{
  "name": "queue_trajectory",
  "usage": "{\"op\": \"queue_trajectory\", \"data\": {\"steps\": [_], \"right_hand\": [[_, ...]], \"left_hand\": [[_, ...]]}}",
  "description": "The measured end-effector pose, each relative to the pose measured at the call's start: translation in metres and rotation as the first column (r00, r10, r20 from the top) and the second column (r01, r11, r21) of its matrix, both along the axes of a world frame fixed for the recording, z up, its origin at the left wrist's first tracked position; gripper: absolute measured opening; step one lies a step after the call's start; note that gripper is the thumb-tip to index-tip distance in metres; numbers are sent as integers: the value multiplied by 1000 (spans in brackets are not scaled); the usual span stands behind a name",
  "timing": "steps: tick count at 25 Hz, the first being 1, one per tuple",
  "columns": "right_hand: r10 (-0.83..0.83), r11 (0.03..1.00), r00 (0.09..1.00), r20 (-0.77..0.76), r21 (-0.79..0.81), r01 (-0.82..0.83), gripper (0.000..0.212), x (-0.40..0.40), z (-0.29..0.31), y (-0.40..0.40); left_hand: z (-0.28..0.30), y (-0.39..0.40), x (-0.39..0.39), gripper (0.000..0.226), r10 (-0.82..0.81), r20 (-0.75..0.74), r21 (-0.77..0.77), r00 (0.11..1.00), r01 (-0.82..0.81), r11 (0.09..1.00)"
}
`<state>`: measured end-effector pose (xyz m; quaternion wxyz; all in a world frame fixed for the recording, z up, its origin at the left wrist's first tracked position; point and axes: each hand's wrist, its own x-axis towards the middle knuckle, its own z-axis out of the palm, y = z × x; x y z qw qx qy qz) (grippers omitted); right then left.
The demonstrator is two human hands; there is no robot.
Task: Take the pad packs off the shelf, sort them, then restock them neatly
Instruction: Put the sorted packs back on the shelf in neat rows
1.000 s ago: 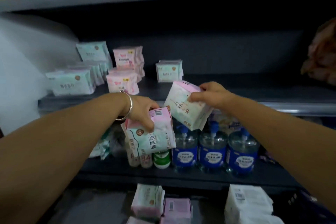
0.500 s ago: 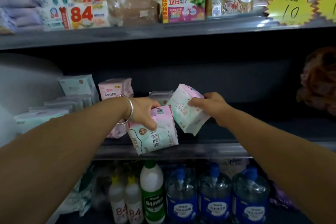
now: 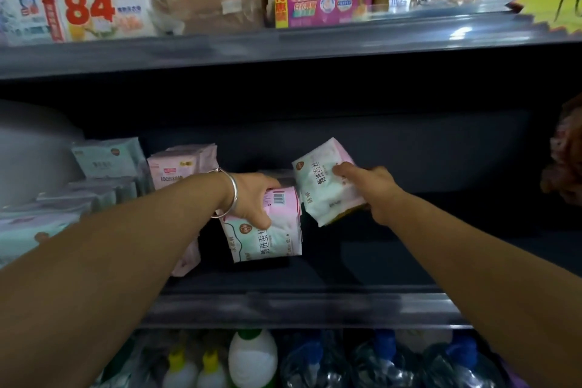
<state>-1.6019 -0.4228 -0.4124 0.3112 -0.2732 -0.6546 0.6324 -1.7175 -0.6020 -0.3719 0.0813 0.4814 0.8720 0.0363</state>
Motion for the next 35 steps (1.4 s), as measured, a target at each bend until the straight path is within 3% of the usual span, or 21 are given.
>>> {"op": "queue_trajectory", "data": {"steps": [5, 9, 14, 19, 27, 29, 32, 35], "right_hand": [[-22, 981, 992, -127, -196, -3, 54, -18, -4, 12], [-31, 940, 964, -265, -335, -62, 62, -26, -2, 16], [130, 936, 952, -276, -284, -210, 104, -27, -12, 22], [280, 900, 921, -270, -259, -349, 67, -25, -21, 22], [-21, 900, 911, -412, -405, -163, 58, -34, -26, 16], [-8, 913, 906, -423, -372, -165, 52, -32, -26, 10], [128, 944, 931, -341, -246, -220, 47, -29, -27, 11], [297, 951, 952, -80, -63, -302, 51, -21, -24, 19]], "left_hand": [[0, 20, -13, 81, 1, -64, -77, 998, -6, 997], [1, 30, -21, 89, -23, -73, -56, 997, 19, 998], [-2, 27, -31, 90, -1, -85, -33, 996, -2, 999], [-5, 18, -35, 89, 18, -93, -28, 995, -20, 999], [-11, 16, -29, 88, 44, -116, -68, 992, -52, 996], [-10, 17, -27, 87, 31, -102, -57, 994, -37, 998], [-7, 17, -28, 86, 20, -98, -29, 995, -23, 999], [-6, 13, -31, 90, 43, -109, -61, 993, -50, 997]]}}
